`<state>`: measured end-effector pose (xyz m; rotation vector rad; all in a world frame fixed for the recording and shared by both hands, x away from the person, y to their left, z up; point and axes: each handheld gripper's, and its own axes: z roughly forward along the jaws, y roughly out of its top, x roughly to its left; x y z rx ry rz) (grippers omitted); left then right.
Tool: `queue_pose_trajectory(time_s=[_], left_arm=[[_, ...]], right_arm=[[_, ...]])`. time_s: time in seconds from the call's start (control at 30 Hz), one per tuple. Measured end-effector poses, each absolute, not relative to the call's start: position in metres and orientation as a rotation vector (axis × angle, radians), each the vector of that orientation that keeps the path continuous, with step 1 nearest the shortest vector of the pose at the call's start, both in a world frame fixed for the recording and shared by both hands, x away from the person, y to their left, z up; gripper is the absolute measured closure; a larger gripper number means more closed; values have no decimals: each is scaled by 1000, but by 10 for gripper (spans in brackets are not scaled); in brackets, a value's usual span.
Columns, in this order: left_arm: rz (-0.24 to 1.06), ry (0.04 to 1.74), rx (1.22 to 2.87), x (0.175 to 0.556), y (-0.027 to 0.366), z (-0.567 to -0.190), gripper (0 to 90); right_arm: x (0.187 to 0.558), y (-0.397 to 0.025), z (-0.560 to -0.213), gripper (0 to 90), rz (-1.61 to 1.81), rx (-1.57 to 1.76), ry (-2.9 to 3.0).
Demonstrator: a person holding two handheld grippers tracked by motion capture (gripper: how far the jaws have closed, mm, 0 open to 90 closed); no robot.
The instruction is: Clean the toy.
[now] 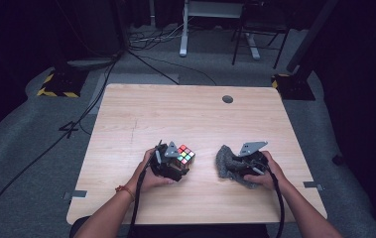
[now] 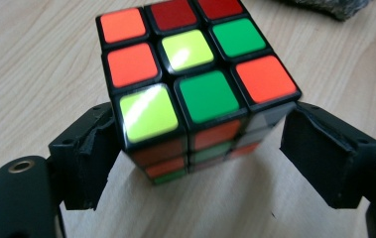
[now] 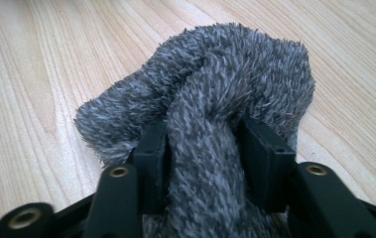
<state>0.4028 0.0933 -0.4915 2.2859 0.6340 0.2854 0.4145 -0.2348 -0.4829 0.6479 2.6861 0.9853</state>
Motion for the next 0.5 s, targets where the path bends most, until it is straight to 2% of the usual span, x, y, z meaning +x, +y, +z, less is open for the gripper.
queue_pose_trajectory(time_s=[0.27, 0.5], left_arm=[[286, 620, 2272, 411, 86, -494, 256], [269, 590, 2295, 419, 84, -492, 316]], right_arm=[[415, -236, -483, 617, 994, 637, 2694], [412, -236, -481, 714, 992, 592, 2691]])
